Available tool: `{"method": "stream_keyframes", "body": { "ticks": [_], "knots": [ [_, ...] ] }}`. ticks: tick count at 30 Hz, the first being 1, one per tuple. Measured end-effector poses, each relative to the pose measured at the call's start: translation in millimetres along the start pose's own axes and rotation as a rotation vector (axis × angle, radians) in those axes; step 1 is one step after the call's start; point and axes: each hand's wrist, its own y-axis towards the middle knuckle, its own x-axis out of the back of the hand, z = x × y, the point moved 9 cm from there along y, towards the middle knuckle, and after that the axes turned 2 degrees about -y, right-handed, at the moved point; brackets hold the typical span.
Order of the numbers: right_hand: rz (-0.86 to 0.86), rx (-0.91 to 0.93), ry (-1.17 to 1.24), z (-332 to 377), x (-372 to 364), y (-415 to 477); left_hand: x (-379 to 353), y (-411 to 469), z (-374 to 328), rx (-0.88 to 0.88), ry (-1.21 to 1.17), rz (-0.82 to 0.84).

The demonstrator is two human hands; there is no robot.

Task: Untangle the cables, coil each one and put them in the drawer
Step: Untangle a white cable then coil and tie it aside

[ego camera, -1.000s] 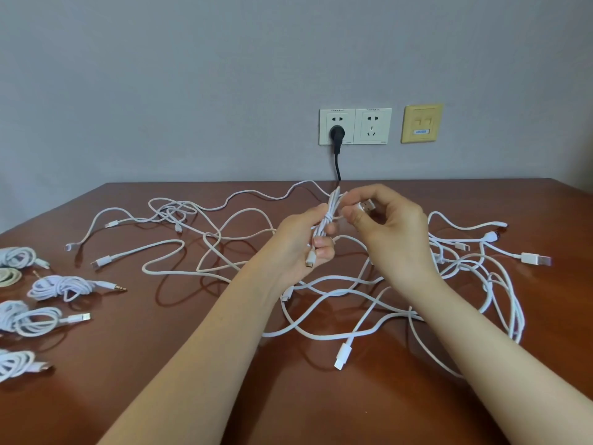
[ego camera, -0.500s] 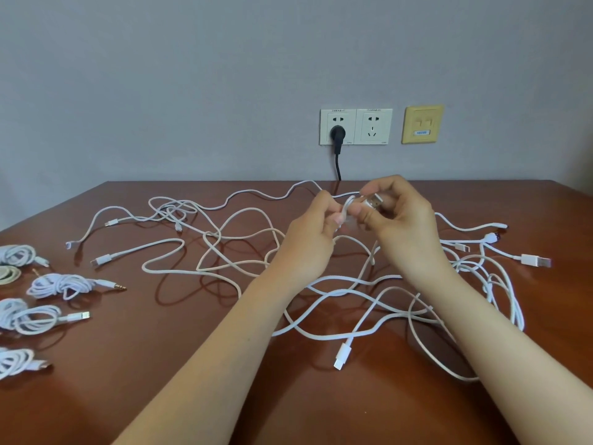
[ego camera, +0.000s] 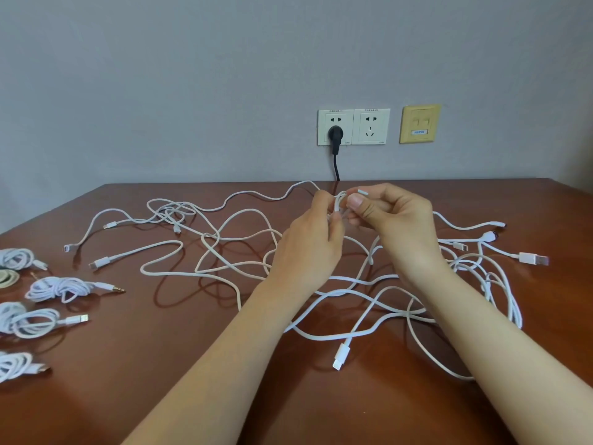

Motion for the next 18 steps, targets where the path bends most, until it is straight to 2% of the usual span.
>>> {"method": "stream_keyframes", "body": {
  "ticks": [5,8,12,15,18],
  "knots": [
    [0.01,0.024,-0.028,7.9,-0.2,-0.4,1.0,0.9,-4.7,-0.037,-0.011,-0.015],
    [-0.005,0.024,-0.041,10.3,-4.1,-2.4,1.1,3.0,5.3,0.067,-0.141,-0.032],
    [-0.05,0.014,-0.051,11.0,-2.4,-4.5,-11.7,6.2,16.7,0.179,-0.257,0.028],
    [-0.116,-0.043,-0.037,3.7,6.9,-2.5,-18.8,8.4,24.3,0.261,-0.421,0.037],
    [-0.128,-0.124,-0.061,-9.9,9.0,-0.6,-22.6,7.3,31.2,0.333,-0.476,0.061]
  ]
}}
